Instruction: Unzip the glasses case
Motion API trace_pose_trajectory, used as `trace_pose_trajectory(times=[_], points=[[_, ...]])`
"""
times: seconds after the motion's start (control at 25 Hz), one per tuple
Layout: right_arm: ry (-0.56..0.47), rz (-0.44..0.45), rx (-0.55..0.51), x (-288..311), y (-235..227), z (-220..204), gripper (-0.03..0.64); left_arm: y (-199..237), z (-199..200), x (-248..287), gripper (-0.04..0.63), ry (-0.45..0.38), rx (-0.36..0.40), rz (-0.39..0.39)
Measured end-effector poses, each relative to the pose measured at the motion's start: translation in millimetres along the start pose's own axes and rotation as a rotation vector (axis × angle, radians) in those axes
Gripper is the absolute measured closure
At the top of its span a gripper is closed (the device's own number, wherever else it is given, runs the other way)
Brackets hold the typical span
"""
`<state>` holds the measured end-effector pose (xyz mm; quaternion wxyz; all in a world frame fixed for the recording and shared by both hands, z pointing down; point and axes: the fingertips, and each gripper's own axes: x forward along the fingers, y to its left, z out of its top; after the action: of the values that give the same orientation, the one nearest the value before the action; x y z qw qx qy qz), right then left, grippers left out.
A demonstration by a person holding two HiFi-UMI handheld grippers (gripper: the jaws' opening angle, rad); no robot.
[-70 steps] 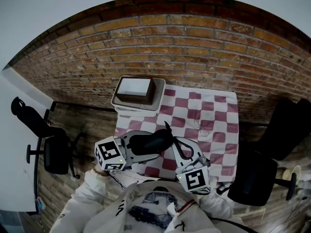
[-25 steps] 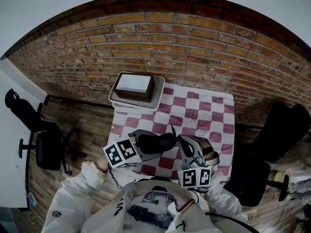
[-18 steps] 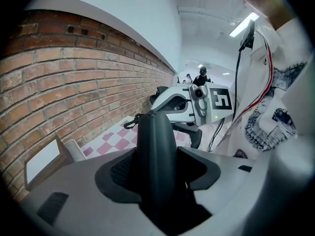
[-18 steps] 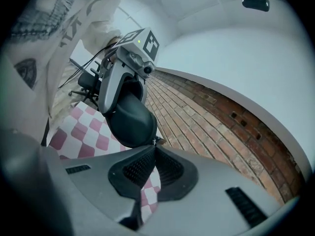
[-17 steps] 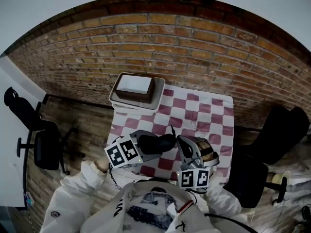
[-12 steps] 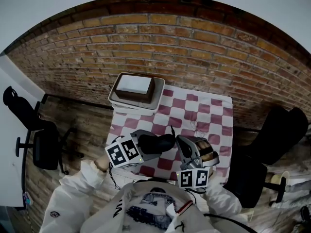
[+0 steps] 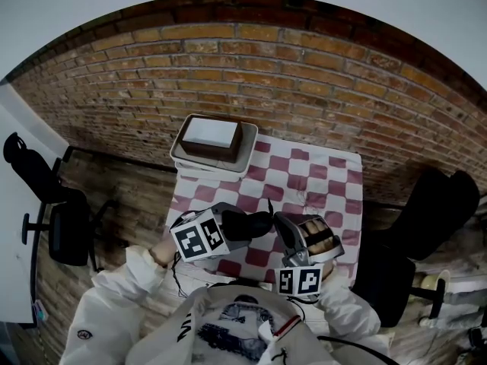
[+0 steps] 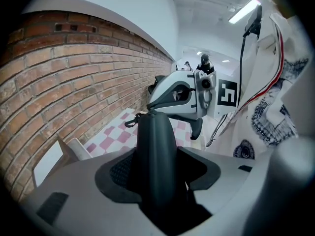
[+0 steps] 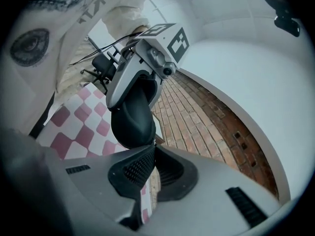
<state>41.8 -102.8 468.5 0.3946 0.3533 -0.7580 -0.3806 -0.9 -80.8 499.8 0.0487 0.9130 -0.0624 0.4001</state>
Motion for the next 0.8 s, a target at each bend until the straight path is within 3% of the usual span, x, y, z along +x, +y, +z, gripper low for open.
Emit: trace_pose_trajectory(times=[0.8], points=[[0.048, 0.005, -0.233, 7.4, 10.6, 1.9, 0.601, 5.6, -10.5, 15.9, 0.342, 0.064, 0.030, 0.011]])
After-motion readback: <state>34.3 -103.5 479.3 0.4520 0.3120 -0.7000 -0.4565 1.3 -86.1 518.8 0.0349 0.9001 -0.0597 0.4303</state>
